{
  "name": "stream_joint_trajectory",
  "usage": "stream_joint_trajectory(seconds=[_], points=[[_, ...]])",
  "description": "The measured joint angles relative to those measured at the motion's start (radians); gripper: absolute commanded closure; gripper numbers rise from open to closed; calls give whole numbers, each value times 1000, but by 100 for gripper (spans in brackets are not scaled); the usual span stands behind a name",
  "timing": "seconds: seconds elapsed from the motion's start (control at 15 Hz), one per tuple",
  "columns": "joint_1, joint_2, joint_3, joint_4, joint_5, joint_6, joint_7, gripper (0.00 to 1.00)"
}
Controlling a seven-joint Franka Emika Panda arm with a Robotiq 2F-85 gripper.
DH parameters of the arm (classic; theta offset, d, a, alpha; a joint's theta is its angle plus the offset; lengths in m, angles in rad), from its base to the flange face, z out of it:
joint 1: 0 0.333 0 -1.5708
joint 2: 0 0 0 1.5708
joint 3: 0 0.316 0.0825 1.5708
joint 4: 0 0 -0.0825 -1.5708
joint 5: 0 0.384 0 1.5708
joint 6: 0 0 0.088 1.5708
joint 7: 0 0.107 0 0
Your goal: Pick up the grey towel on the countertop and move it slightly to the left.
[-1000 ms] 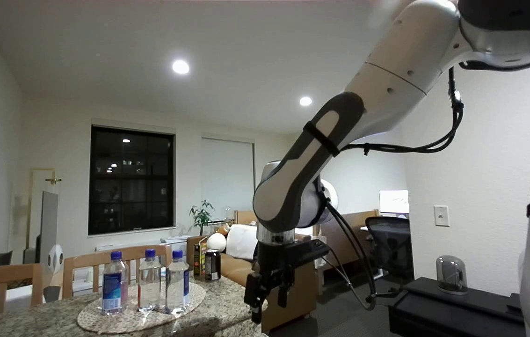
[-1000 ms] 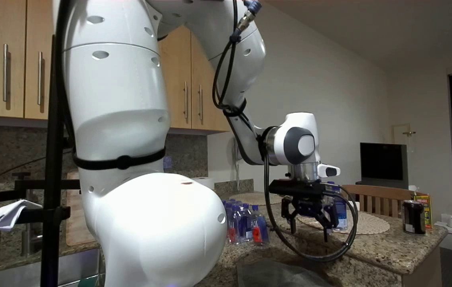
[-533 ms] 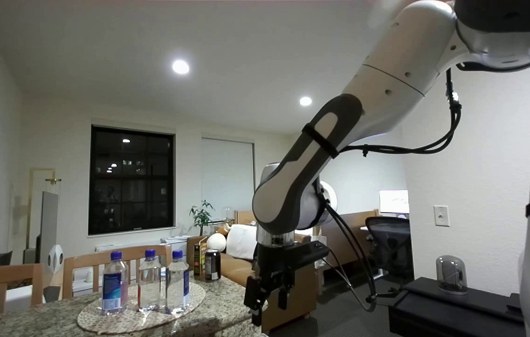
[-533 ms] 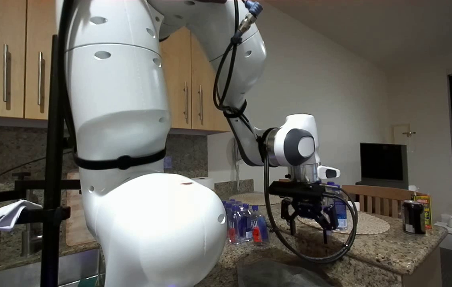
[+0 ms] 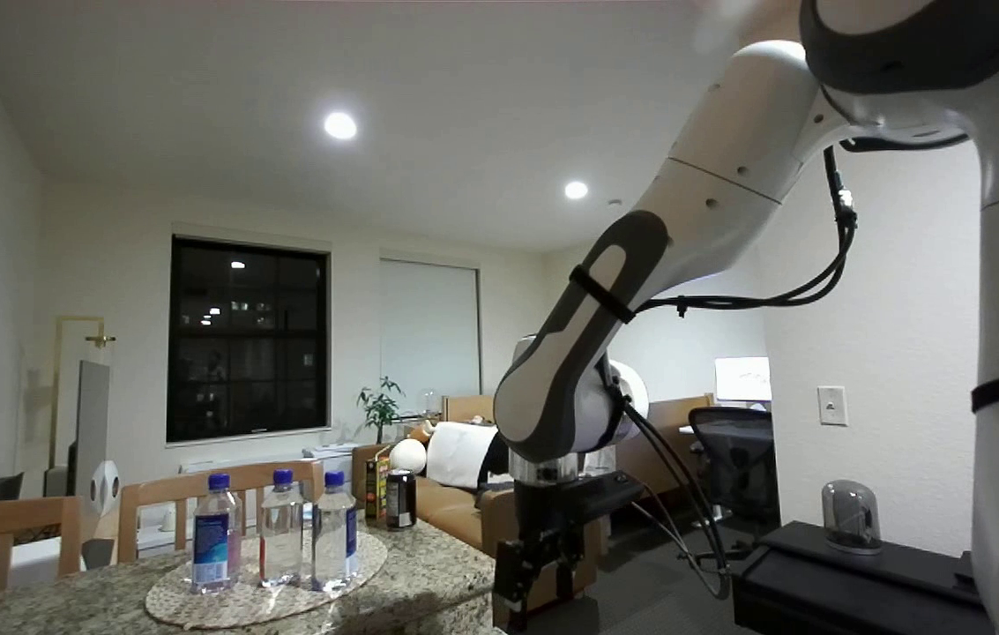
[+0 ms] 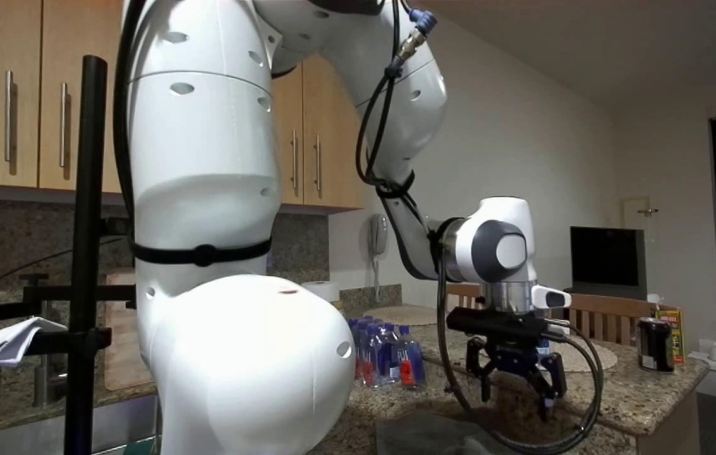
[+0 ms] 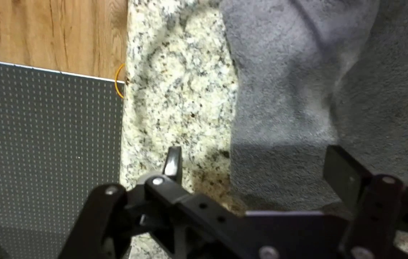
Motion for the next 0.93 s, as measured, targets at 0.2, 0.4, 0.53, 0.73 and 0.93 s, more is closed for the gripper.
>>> stream_joint_trajectory(seconds=[0.2,0.4,0.53,0.73,0.93], points=[[-22,54,-23,13,6,-8,-55,0],[-37,107,-32,28,42,-46,-127,0],[-51,147,-34,38,112,-50,-204,0],[-79,229,-28,72,229,-103,-318,0],[-118,315,-6,127,322,-179,-389,0]])
